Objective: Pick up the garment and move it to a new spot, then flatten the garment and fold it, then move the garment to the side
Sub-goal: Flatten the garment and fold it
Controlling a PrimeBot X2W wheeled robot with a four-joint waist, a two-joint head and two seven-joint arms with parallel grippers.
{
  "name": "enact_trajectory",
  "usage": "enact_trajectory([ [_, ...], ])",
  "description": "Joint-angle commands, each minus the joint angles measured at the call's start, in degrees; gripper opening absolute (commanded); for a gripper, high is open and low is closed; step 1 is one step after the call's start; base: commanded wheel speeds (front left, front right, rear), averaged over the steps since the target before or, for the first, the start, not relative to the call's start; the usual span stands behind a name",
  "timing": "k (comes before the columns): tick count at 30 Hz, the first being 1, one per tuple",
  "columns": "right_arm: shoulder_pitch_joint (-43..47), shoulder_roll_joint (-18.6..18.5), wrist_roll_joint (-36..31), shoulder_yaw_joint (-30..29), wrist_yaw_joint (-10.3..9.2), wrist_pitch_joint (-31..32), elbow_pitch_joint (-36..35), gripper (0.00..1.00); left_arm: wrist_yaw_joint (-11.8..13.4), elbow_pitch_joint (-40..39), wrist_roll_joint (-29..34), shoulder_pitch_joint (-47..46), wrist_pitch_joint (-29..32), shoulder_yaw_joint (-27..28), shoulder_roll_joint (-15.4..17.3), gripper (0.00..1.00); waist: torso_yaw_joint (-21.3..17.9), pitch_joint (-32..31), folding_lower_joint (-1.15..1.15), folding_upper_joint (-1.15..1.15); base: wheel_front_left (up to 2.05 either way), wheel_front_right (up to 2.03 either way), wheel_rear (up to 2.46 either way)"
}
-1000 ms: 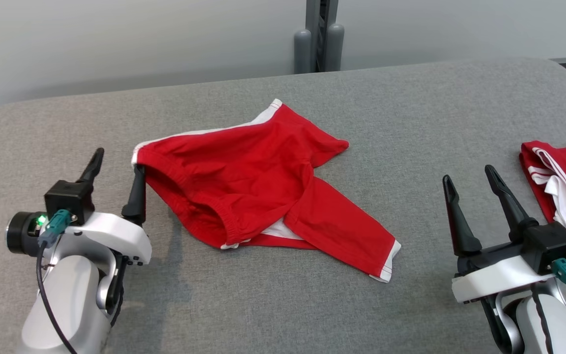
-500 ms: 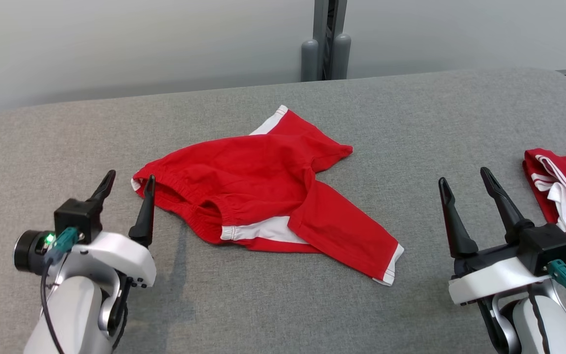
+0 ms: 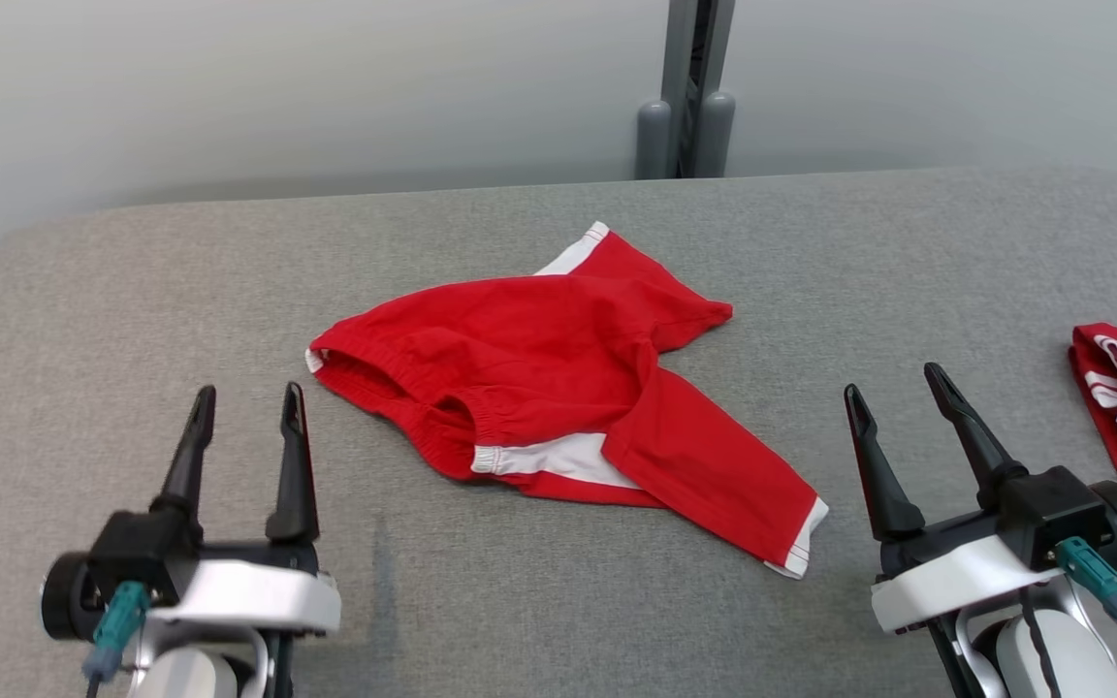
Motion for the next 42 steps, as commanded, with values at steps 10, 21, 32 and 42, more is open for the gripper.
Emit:
enact_trajectory([
  [10,-0.63,-0.04,-0.5,1.85,0.0,-0.04,0.87,1.0,-2.24,-3.05,2.42,3.76,-0.17,1.69,-2.46,1.0,2.26,-0.57,0.0,0.0,0.0,0.0,0.0],
  [21,-8.25,-0.32,-2.17,15.88,0.0,2.49,13.93,1.0,-4.56,0.9,2.9,1.37,-0.18,-1.63,-2.85,1.0,5.8,2.11,0.0,0.0,0.0,0.0,0.0],
  [32,-14.98,-0.2,-5.79,18.2,0.0,3.78,26.64,1.0,-4.59,2.34,1.18,0.45,-0.18,-4.36,-2.88,1.0,11.14,3.82,0.0,0.0,0.0,0.0,0.0],
  [42,-16.26,1.31,-6.57,14.24,0.0,4.1,33.52,0.26,-3.46,2.42,-0.05,0.68,-0.18,-5.19,-2.89,1.0,12.76,3.94,0.0,0.0,0.0,0.0,0.0],
])
